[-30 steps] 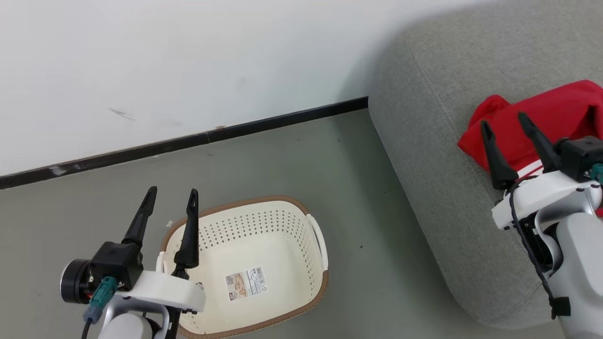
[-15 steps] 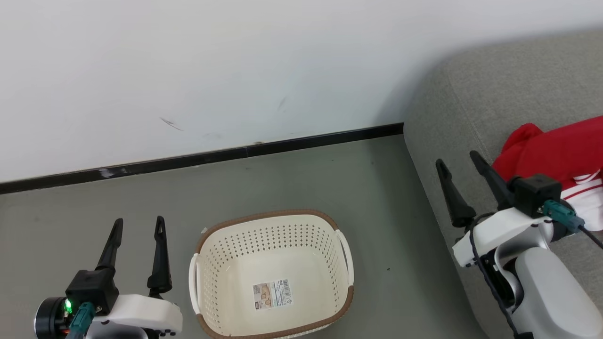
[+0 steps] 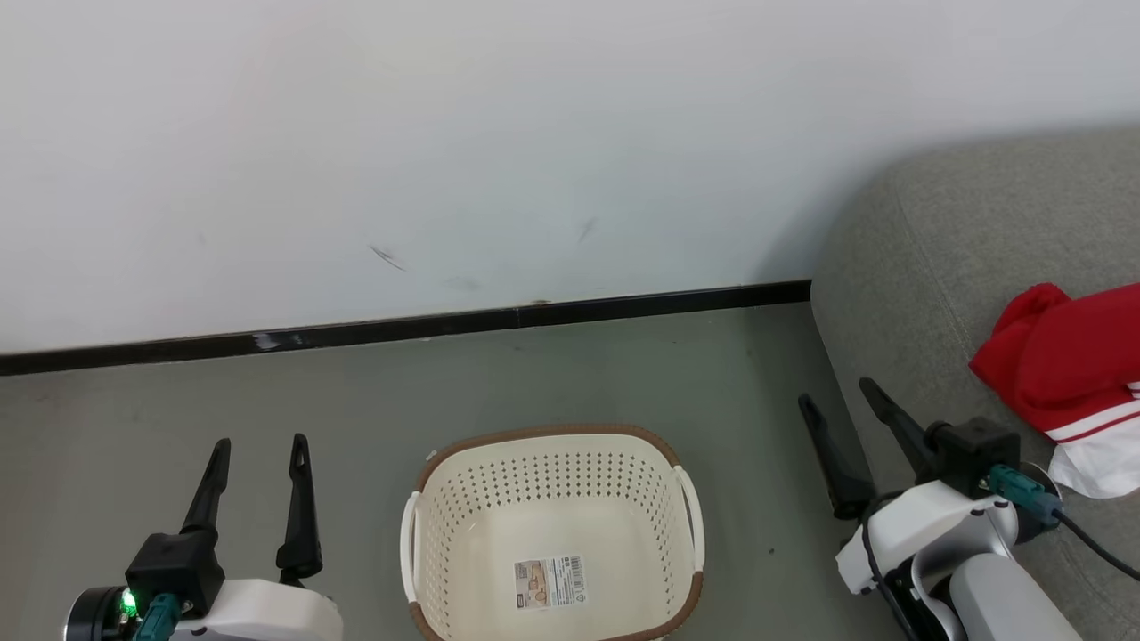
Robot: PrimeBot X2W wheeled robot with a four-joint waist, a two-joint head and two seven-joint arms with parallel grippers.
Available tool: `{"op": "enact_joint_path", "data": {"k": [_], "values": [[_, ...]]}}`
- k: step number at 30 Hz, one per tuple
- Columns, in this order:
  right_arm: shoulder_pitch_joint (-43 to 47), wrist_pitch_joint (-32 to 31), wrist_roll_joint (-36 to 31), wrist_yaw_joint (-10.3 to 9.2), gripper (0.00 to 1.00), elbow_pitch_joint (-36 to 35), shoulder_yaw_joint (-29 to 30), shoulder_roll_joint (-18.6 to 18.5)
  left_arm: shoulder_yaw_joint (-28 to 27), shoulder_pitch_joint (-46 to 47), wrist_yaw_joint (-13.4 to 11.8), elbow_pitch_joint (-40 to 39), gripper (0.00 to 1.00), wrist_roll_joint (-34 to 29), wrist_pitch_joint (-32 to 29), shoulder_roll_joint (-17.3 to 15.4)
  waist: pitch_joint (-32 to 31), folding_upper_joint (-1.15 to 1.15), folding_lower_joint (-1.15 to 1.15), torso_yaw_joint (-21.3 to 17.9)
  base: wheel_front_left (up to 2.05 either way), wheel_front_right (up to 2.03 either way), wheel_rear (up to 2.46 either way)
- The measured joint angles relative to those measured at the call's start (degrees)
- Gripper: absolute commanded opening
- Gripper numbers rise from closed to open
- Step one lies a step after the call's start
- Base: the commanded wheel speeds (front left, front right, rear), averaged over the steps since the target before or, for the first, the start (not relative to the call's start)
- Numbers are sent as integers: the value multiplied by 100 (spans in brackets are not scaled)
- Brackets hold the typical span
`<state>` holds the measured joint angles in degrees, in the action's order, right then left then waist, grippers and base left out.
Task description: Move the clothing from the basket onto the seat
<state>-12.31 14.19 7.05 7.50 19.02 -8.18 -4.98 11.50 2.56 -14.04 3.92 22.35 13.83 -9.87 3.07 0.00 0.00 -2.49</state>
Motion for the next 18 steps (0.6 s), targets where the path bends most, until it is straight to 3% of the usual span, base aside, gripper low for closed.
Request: {"op": "enact_joint_path", "data": {"k": [18], "values": [[814, 1, -259, 0, 100, -405, 155, 166, 66, -320, 5, 346, 100, -46, 13, -20, -434, 0, 0, 284, 0, 0, 0]]}}
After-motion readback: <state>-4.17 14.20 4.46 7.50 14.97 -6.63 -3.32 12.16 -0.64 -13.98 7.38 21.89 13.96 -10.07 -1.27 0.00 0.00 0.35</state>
